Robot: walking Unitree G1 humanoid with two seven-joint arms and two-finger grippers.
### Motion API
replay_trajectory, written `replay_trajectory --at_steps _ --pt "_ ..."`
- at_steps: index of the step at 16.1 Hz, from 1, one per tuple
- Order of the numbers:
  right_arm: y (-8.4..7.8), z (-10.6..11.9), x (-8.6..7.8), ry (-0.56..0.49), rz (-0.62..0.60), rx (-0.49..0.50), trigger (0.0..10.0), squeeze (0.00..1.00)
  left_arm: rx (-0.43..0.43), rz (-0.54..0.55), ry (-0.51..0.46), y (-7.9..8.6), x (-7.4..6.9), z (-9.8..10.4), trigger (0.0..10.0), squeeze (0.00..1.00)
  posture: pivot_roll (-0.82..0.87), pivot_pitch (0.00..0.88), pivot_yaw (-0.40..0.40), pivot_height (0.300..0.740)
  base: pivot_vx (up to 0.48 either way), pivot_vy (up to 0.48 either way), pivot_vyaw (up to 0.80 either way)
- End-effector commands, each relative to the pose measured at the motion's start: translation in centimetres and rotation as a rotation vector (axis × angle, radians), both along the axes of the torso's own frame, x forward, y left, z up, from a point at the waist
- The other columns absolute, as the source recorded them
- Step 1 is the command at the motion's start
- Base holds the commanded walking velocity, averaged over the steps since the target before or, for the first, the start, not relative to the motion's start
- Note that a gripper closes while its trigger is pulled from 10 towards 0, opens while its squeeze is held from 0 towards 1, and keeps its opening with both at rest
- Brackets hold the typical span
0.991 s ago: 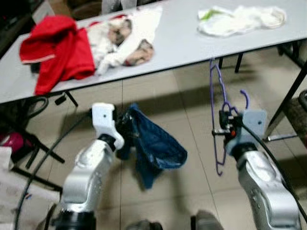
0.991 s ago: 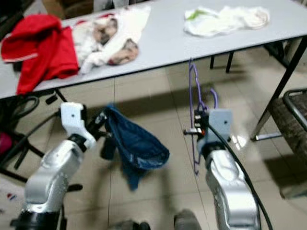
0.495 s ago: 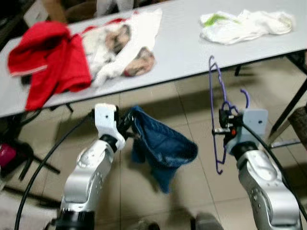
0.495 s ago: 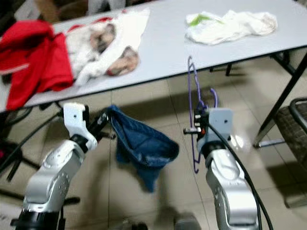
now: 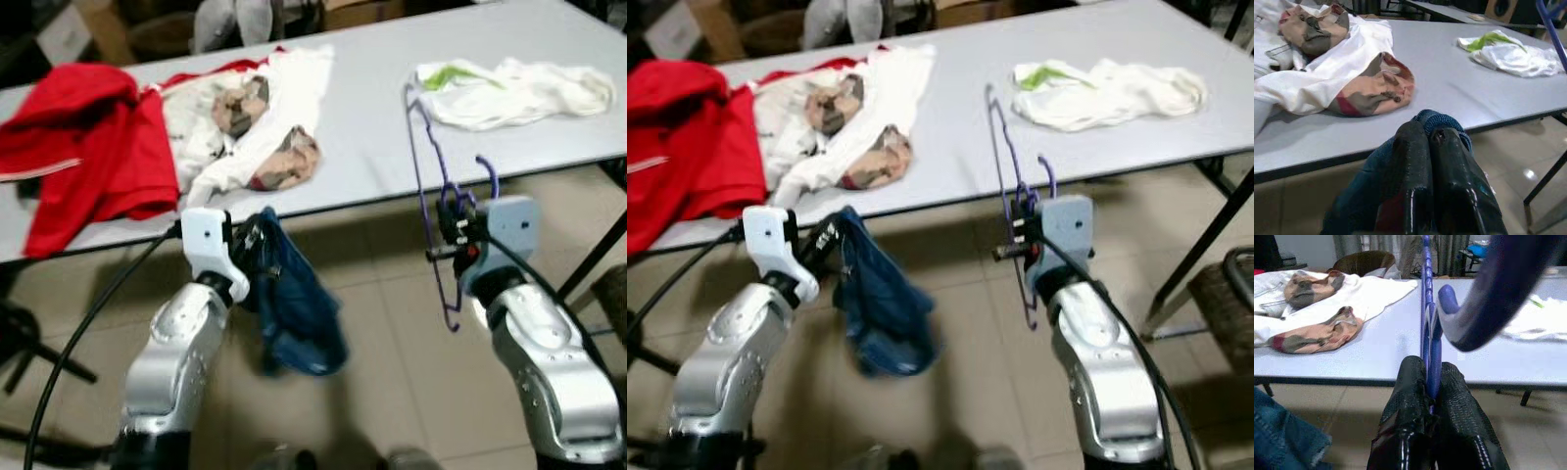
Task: Hang hanger
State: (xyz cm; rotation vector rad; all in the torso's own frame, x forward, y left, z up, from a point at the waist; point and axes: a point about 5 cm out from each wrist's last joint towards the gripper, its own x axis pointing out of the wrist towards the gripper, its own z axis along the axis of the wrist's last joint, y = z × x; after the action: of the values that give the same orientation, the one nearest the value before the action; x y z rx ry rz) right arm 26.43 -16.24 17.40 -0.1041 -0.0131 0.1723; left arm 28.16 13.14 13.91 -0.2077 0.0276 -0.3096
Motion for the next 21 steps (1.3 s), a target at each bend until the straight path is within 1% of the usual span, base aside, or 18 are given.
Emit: replay_trajectory --at_steps 1,4,5,6,7,8,9,10,11,12,13,14,15,17,18,19,20,21 --pt "-0.1 0.4 0.2 -0.013 0.02 -0.008 10.0 0.0 -0.003 0.017 -0.05 -0.1 -0.3 0.8 10.0 0.0 -0.16 0.085 0.084 0.74 0.405 0.0 0.62" --pt "0.0 0.9 0.6 -0.014 0.116 -0.003 10.0 0.0 0.054 0.015 -0.091 -0.1 -0.3 1.6 10.0 0.0 -0.15 0.074 0.054 0.74 0.406 0.0 0.0" --pt "0.0 1.1 0.6 -0.011 0.179 -0.02 10.0 0.0 0.062 0.022 -0.111 0.1 0.1 2.3 10.0 0.0 -0.15 0.07 0.059 0.74 0.409 0.0 0.0" --pt "-0.5 1.4 0.4 0.001 0.239 -0.043 10.0 0.0 0.055 0.026 -0.137 0.2 0.7 3.3 10.0 0.0 -0.15 0.068 0.065 0.74 0.405 0.0 0.0" --pt "-1.2 1.8 0.4 0.004 0.271 -0.049 10.0 0.0 0.03 0.027 -0.15 0.2 1.6 4.2 10.0 0.0 -0.15 0.062 0.07 0.74 0.412 0.0 0.0" --pt "-2.1 2.5 0.3 0.007 0.316 -0.058 10.0 0.0 0.017 0.014 -0.166 0.1 2.8 5.3 10.0 0.0 -0.14 0.059 0.076 0.74 0.42 0.0 0.0" --pt "-3.0 3.5 0.0 0.001 0.387 -0.103 10.0 0.0 0.077 -0.039 -0.199 -0.4 4.3 6.7 10.0 0.0 -0.14 0.055 0.085 0.74 0.412 0.0 0.0" --pt "-3.7 4.6 -0.5 -0.001 0.476 -0.162 10.0 0.0 0.081 -0.073 -0.228 -0.8 5.9 8.4 10.0 0.0 -0.15 0.048 0.09 0.74 0.416 0.0 0.0" --pt "-5.0 6.1 -1.8 0.031 0.622 -0.241 10.0 0.0 0.099 -0.104 -0.262 -1.1 8.3 11.0 10.0 0.0 -0.16 0.036 0.102 0.74 0.416 0.0 0.0" --pt "-5.8 7.3 -3.0 0.07 0.738 -0.289 10.0 0.0 0.11 -0.124 -0.28 -1.3 9.8 13.1 10.0 0.0 -0.16 0.032 0.103 0.74 0.416 0.0 0.0" --pt "-6.4 8.1 -3.8 0.104 0.816 -0.304 10.0 0.0 0.116 -0.127 -0.286 -1.2 10.7 14.3 10.0 0.0 -0.16 0.03 0.1 0.74 0.416 0.0 0.0" --pt "-6.7 8.7 -4.4 0.12 0.867 -0.314 10.0 0.0 0.117 -0.123 -0.291 -1.0 11.3 15.2 10.0 0.0 -0.17 0.025 0.096 0.74 0.416 0.0 0.0" --pt "-7.2 9.6 -4.9 0.154 0.931 -0.319 10.0 0.0 0.136 -0.113 -0.298 -0.7 12.2 16.4 10.0 0.0 -0.17 0.024 0.094 0.74 0.42 0.0 0.0" --pt "-7.2 9.6 -5.2 0.2 1.004 -0.333 10.0 0.0 0.14 -0.122 -0.315 -0.8 12.7 17.8 10.0 0.0 -0.17 0.02 0.087 0.74 0.418 0.0 0.0" --pt "-6.8 9.3 -5.3 0.224 1.05 -0.333 10.0 0.0 0.128 -0.142 -0.326 -1.0 13.0 18.5 10.0 0.0 -0.17 0.018 0.085 0.74 0.416 0.0 0.0" --pt "-6.5 9.0 -5.2 0.233 1.062 -0.342 10.0 0.0 0.119 -0.152 -0.332 -1.1 13.0 18.8 10.0 0.0 -0.17 0.016 0.084 0.74 0.416 0.0 0.0" --pt "-5.5 8.2 -4.3 0.231 1.046 -0.348 10.0 0.0 0.088 -0.196 -0.352 -1.7 13.0 19.5 10.0 0.0 -0.16 0.01 0.085 0.74 0.416 0.0 0.0" --pt "-4.9 7.8 -3.8 0.225 1.04 -0.352 10.0 0.0 0.077 -0.22 -0.367 -2.1 12.8 19.8 10.0 0.0 -0.16 0.01 0.084 0.74 0.416 0.0 0.0"
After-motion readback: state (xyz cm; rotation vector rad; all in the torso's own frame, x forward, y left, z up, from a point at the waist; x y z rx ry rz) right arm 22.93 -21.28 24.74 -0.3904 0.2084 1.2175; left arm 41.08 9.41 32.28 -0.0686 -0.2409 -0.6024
